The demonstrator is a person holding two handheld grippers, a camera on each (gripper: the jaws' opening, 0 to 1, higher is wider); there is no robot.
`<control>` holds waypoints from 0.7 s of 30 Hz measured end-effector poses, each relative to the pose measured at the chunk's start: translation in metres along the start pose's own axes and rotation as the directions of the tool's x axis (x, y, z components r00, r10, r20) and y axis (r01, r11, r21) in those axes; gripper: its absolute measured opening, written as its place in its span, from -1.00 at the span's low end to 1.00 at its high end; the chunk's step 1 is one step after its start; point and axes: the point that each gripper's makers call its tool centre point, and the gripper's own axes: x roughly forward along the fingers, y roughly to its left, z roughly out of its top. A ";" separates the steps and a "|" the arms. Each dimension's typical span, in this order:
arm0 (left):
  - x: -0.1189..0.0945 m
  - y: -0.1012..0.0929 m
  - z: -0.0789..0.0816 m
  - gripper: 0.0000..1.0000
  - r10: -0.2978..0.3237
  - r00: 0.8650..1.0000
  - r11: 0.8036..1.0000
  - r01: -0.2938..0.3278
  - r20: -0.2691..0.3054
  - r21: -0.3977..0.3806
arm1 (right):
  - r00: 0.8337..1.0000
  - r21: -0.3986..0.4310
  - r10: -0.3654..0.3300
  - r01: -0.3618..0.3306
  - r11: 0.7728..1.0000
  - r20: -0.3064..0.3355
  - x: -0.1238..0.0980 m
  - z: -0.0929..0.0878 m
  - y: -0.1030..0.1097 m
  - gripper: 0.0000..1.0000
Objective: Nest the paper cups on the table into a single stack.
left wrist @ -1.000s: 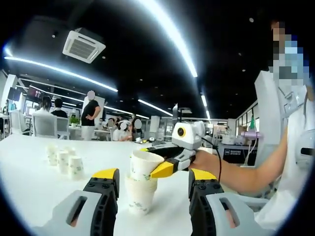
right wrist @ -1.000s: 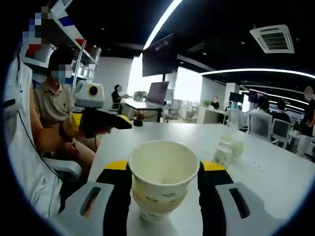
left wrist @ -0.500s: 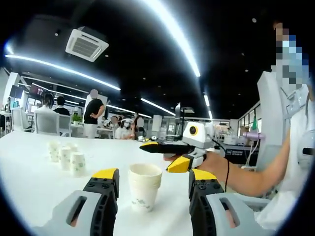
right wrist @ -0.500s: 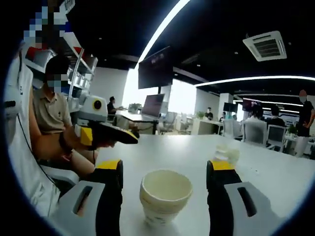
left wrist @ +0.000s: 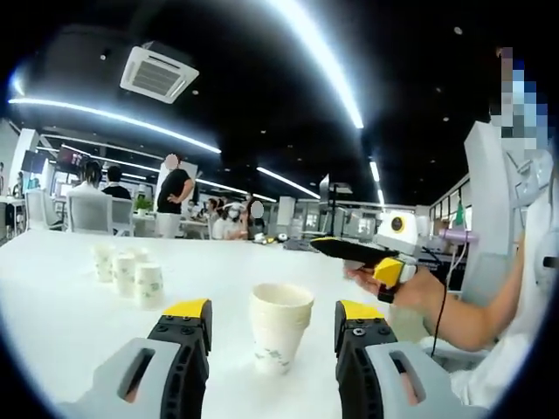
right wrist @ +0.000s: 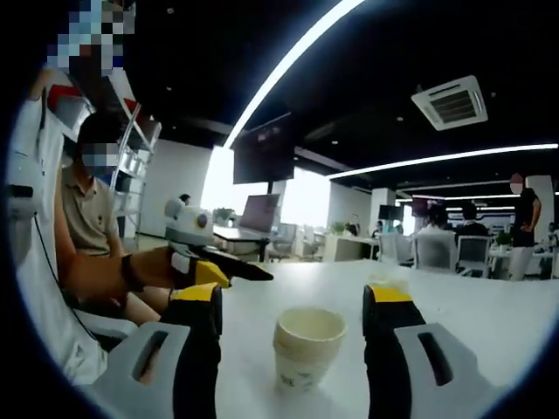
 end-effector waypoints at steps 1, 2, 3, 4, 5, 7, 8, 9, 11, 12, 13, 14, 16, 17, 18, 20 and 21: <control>0.001 0.003 0.000 0.21 0.004 1.000 1.000 -0.004 -0.003 0.000 | 1.000 -0.001 -0.004 0.004 1.000 0.000 -0.002 -0.001 0.001 0.35; 0.004 0.009 0.000 0.21 0.013 1.000 1.000 -0.013 -0.003 0.003 | 1.000 -0.004 -0.013 0.013 1.000 -0.001 -0.006 -0.002 0.001 0.35; 0.006 0.013 0.000 0.21 0.020 1.000 1.000 -0.020 -0.003 0.004 | 1.000 -0.004 -0.021 0.021 1.000 0.000 -0.009 -0.003 0.002 0.34; 0.008 0.019 0.000 0.21 0.029 1.000 1.000 -0.029 -0.003 0.004 | 1.000 -0.003 -0.027 0.027 1.000 0.001 -0.012 -0.004 0.003 0.34; 0.010 0.024 0.000 0.21 0.041 0.999 0.999 -0.041 -0.003 0.006 | 0.999 -0.001 -0.035 0.035 0.999 0.004 -0.015 -0.004 0.003 0.34; 0.014 0.032 0.001 0.22 0.055 0.998 0.998 -0.055 -0.005 0.008 | 0.999 0.002 -0.044 0.044 0.999 0.012 -0.020 -0.003 0.004 0.32; 0.017 0.037 0.002 0.24 0.060 0.998 0.998 -0.060 -0.008 0.011 | 0.998 0.005 -0.050 0.050 0.999 0.026 -0.027 -0.001 0.007 0.31; 0.021 0.042 0.003 0.25 0.064 0.998 0.998 -0.064 -0.015 0.009 | 0.998 0.006 -0.053 0.053 0.999 0.033 -0.031 0.001 0.009 0.30; 0.026 0.050 0.005 0.25 0.076 0.997 0.997 -0.075 -0.022 0.018 | 0.997 0.006 -0.065 0.065 0.998 0.045 -0.038 0.004 0.012 0.30; 0.029 0.053 0.007 0.25 0.081 0.996 0.996 -0.080 -0.022 0.025 | 0.996 0.008 -0.072 0.071 0.997 0.048 -0.042 0.005 0.013 0.30; 0.033 0.057 0.009 0.25 0.085 0.996 0.996 -0.084 -0.020 0.031 | 0.996 0.010 -0.077 0.076 0.997 0.051 -0.044 0.005 0.013 0.30; 0.037 0.062 0.010 0.25 0.092 0.996 0.995 -0.091 -0.023 0.036 | 0.995 0.012 -0.082 0.081 0.997 0.052 -0.047 0.005 0.013 0.30; 0.046 0.074 0.012 0.25 0.108 0.994 0.993 -0.107 -0.023 0.049 | 0.994 0.018 -0.093 0.092 0.996 0.054 -0.051 0.004 0.012 0.30; 0.051 0.081 0.011 0.24 0.117 0.993 0.992 -0.116 -0.020 0.054 | 0.994 0.025 -0.098 0.097 0.995 0.055 -0.052 0.002 0.011 0.30; 0.056 0.089 0.008 0.24 0.134 0.991 0.990 -0.133 -0.029 0.048 | 0.993 0.034 -0.105 0.103 0.994 0.057 -0.054 0.001 0.010 0.30; 0.067 0.104 0.002 0.24 0.155 0.987 0.987 -0.153 -0.038 0.044 | 0.991 0.043 -0.116 0.114 0.993 0.061 -0.058 0.000 0.009 0.29; 0.070 0.111 -0.001 0.25 0.171 0.984 0.985 -0.168 -0.048 0.047 | 0.991 0.045 -0.122 0.119 0.992 0.063 -0.060 0.001 0.008 0.29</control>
